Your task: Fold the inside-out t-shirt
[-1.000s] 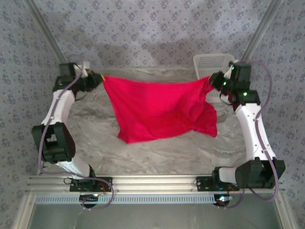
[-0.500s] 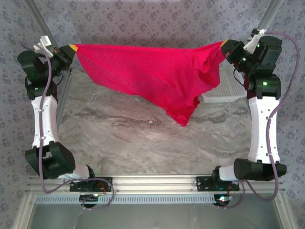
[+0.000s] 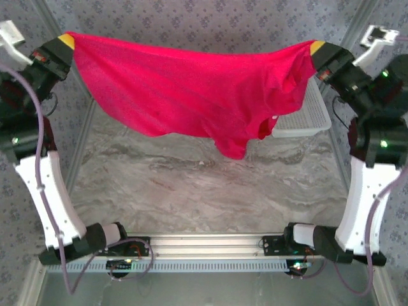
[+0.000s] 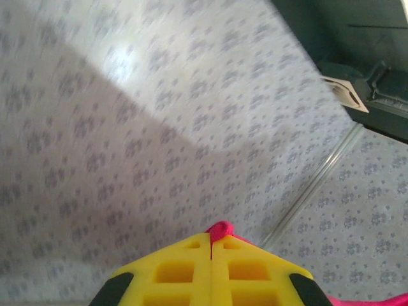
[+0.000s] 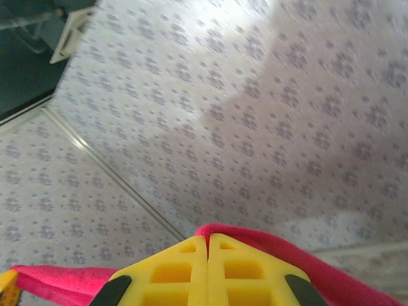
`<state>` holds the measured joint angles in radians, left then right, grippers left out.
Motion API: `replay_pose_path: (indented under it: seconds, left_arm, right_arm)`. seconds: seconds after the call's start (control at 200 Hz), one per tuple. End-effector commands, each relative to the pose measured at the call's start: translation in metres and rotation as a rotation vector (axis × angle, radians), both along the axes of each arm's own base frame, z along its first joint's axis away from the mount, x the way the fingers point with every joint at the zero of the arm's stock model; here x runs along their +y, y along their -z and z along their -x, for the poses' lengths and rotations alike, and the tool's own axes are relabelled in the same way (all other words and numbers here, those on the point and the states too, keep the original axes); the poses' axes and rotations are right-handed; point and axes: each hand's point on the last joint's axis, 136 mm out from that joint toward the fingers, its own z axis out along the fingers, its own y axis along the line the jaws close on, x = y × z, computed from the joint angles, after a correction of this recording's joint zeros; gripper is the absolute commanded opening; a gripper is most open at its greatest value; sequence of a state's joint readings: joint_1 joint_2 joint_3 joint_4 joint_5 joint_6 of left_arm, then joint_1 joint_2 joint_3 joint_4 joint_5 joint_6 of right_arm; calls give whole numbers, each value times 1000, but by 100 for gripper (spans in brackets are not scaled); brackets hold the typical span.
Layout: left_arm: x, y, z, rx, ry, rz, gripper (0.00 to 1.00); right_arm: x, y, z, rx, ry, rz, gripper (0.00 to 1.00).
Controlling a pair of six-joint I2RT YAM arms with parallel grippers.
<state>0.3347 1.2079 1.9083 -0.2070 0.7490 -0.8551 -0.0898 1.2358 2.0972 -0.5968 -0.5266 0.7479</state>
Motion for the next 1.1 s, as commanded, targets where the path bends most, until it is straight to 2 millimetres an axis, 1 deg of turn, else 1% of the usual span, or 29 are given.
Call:
replay_pose_path:
  seconds: [0.0, 0.025, 0.06, 0.1, 0.16, 0.235, 0.265, 0.315, 0.375, 0.455, 0.555, 0.585, 0.605, 0.625, 0.66, 0.71, 0.715, 0.73, 0.745, 0.76, 0.79, 0.815, 0.865, 0.929, 0.954, 1.014, 1.024, 1.044, 1.094]
  left_arm:
    - [5, -16, 35, -51, -153, -88, 0]
    - [6, -16, 36, -52, -166, -97, 0]
    - [7, -16, 35, -47, -173, -104, 0]
    - [8, -13, 29, -34, -168, -108, 0]
    - [12, 0, 11, 11, -150, -101, 0]
    - [23, 24, -21, 81, -145, -82, 0]
    - [30, 45, -40, 133, -143, -65, 0]
    - [40, 73, -67, 197, -137, -38, 0]
    - [50, 114, -101, 280, -125, -2, 0]
    - [60, 173, -142, 391, -122, 24, 0]
    - [64, 249, -185, 539, -116, 24, 0]
    - [64, 272, -196, 581, -114, 22, 0]
    - [63, 286, -204, 605, -112, 19, 4]
    - [63, 301, -211, 631, -112, 14, 11]
    - [63, 324, -224, 672, -119, 6, 31]
    - [65, 352, -239, 728, -144, -18, 38]
    - [65, 356, -240, 735, -147, -20, 39]
    - [66, 362, -244, 748, -155, -27, 42]
    - [66, 368, -247, 761, -159, -35, 46]
    - [67, 373, -250, 775, -165, -42, 52]
    - [68, 381, -253, 799, -180, -60, 63]
    - [68, 385, -254, 818, -193, -78, 67]
    - [64, 389, -253, 832, -205, -115, 68]
    - [55, 392, -245, 845, -212, -149, 69]
    - [51, 393, -241, 852, -209, -157, 70]
    - [38, 400, -228, 871, -187, -152, 70]
    - [36, 402, -226, 875, -181, -149, 71]
    - [31, 407, -221, 882, -169, -143, 71]
    - [16, 415, -209, 891, -133, -126, 71]
  right_arm:
    - [-3, -34, 46, -141, 51, 45, 0]
    - [-4, -36, 48, -149, 59, 48, 0]
    - [-6, -31, 44, -124, 68, 48, 0]
    - [-8, -27, 36, -109, 81, 49, 0]
    - [-11, -16, 18, -71, 85, 46, 0]
    - [-16, 4, -15, -8, 97, 41, 0]
    - [-17, 11, -29, 9, 94, 35, 0]
    - [-19, 35, -60, 77, 90, 25, 0]
    - [-15, 64, -95, 148, 77, 26, 0]
    - [0, 106, -138, 239, 55, 54, 0]
    - [24, 165, -192, 367, 25, 99, 0]
    - [31, 184, -208, 412, 18, 105, 6]
    - [35, 196, -219, 439, 14, 110, 13]
    - [39, 207, -228, 465, 13, 112, 20]
    - [41, 235, -248, 546, 26, 109, 37]
    - [45, 270, -270, 662, 35, 101, 59]
    - [45, 269, -270, 666, 37, 99, 61]
    - [45, 285, -277, 709, 41, 103, 64]
    - [45, 290, -282, 731, 45, 103, 67]
    - [47, 298, -286, 755, 44, 106, 69]
    - [50, 310, -291, 798, 42, 118, 70]
    - [51, 319, -293, 827, 44, 134, 71]
    - [55, 332, -293, 865, 49, 182, 72]
    - [62, 348, -284, 910, 63, 236, 73]
    - [65, 352, -280, 904, 51, 279, 73]
    - [74, 369, -270, 921, 33, 304, 72]
    - [74, 367, -270, 907, 33, 305, 72]
    - [76, 377, -266, 918, 28, 316, 71]
    - [82, 391, -255, 915, 17, 325, 68]
